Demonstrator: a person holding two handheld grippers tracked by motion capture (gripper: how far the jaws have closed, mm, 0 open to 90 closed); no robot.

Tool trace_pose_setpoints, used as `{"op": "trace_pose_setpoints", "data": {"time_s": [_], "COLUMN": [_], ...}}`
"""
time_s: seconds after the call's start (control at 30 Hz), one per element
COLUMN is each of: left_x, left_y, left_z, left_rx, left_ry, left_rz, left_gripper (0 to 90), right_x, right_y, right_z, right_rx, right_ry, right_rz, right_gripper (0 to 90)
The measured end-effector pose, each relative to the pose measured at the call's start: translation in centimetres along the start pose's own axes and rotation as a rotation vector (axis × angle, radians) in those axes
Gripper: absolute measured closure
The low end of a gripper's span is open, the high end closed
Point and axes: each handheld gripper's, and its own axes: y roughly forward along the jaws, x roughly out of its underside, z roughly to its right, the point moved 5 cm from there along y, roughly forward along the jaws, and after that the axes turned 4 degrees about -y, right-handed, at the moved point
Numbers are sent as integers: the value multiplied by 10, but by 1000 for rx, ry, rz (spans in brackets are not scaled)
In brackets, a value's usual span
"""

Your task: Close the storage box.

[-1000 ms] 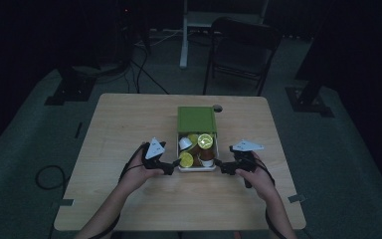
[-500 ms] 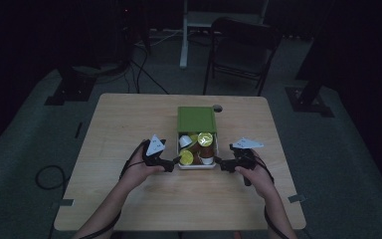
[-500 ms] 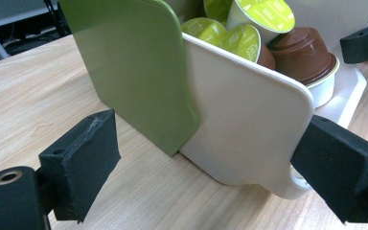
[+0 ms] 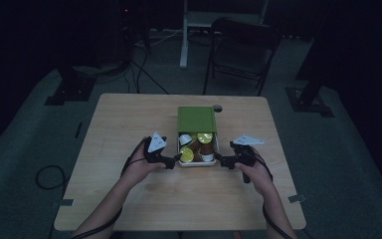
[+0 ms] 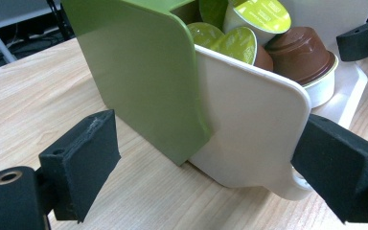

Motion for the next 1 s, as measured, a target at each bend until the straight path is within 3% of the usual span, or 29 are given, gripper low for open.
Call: {"op": "trace_pose_setpoints", "data": {"time_s": [1.0], "left_x": [-5], "left_y": [14], "left_z": [-17], "left_rx": [-40], "left_ry": [-29], "left_rz": [11], "left_gripper": [110], "right_x": [-10], "right_y": [15], "right_z": [9], "right_rx": [50], "right_ry": [33], "right_rz": [11], "right_gripper": [108]}}
